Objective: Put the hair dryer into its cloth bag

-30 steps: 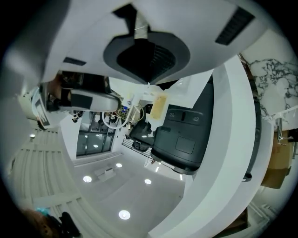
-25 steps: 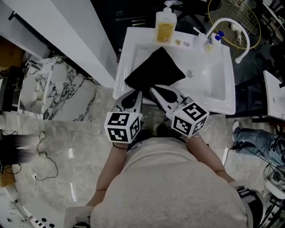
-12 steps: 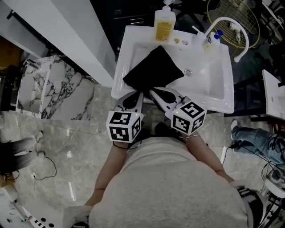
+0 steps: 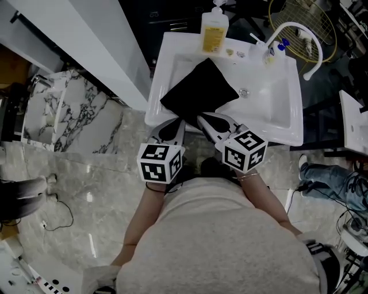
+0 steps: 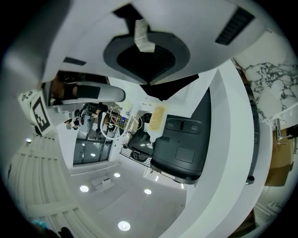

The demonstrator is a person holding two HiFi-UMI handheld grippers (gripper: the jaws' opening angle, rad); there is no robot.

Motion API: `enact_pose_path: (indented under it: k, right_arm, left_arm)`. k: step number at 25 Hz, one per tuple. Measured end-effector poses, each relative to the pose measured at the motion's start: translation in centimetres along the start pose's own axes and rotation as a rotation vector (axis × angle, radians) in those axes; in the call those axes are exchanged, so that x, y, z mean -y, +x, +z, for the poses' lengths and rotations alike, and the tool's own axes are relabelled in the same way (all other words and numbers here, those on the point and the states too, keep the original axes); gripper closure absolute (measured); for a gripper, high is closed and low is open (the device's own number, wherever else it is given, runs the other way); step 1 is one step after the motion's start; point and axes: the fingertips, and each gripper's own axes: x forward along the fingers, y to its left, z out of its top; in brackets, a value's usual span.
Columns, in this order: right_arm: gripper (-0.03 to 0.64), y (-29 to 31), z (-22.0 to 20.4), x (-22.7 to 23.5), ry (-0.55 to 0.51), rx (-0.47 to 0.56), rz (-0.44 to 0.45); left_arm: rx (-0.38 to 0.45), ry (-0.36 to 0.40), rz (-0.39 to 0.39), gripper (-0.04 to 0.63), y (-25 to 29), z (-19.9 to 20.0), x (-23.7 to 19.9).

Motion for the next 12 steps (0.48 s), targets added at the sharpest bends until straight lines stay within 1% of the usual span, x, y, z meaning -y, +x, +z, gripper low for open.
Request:
enact_pose_path:
  k: [4, 12]
  right_arm:
    - [0.618, 0.0, -0.3, -0.4, -0.027, -0.01, 0.001]
    - [0.618, 0.3, -1.1, -0.3, -0.041, -0.047, -0.008]
  left_arm:
    - [-0.012, -0.003, 0.007, 0.58, -0.2, -0.3, -0.2]
    - [-0.03, -0.002, 0.01, 0.58, -0.1, -0.7, -0.3]
